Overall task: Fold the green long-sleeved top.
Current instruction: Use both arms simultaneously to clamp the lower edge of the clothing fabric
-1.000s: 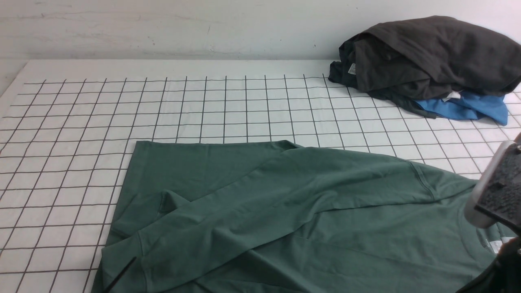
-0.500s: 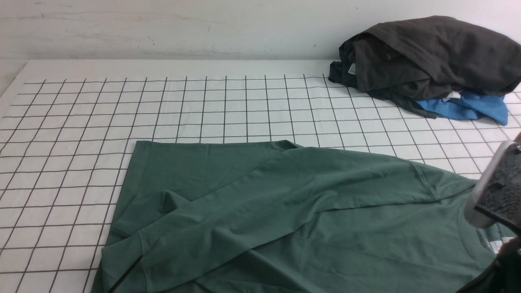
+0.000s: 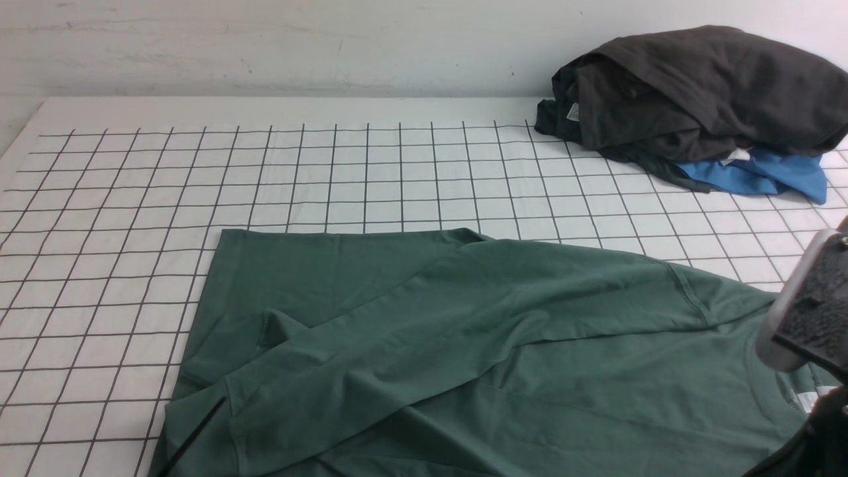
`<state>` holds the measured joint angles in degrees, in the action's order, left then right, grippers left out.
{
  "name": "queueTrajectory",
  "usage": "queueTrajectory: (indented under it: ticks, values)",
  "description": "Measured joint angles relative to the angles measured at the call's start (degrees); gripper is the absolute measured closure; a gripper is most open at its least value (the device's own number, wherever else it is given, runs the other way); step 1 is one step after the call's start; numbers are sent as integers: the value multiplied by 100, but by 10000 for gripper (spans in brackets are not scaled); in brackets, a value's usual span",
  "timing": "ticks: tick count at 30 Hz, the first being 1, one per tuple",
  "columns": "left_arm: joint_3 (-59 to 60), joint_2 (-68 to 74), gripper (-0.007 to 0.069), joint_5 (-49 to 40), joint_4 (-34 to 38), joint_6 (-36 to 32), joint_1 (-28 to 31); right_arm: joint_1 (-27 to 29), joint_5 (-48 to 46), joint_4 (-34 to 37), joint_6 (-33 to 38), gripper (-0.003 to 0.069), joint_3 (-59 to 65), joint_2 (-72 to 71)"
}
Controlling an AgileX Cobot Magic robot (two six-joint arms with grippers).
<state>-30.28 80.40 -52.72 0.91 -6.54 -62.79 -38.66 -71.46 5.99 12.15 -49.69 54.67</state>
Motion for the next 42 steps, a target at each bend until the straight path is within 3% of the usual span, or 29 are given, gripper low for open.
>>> queueTrajectory:
  ticks: [8, 16, 24, 27, 31, 32, 35, 36, 38, 42]
  values:
    - [-27, 12, 475, 1, -36, 0, 0, 0, -6, 0, 0, 673, 0, 0]
    - [-27, 12, 612, 44, -92, 0, 0, 0, -6, 0, 36, 673, 0, 0]
    - [-27, 12, 620, -42, -92, 0, 0, 0, -6, 0, 93, 673, 0, 0]
    - [-54, -125, 618, -192, -92, 0, 8, 0, -6, -19, 412, 651, 0, 0]
    - [-161, -387, 618, -422, -48, 0, 184, 0, -6, -27, 711, 566, 0, 0]
    - [-252, -525, 615, -544, -18, -13, 385, 0, -6, -27, 887, 484, 7, 0]
    - [-395, -655, 611, -683, 2, -150, 795, 0, 3, -27, 1096, 322, 129, 0]
    - [-395, -664, 611, -694, 2, -166, 795, 0, 3, -27, 1131, 309, 148, 0]
    - [-487, -678, 611, -767, 17, -389, 1196, 0, 20, -63, 1320, 172, 463, 0]
    - [-526, -683, 611, -785, 21, -720, 1643, 0, 217, -353, 1478, 30, 1187, 51]
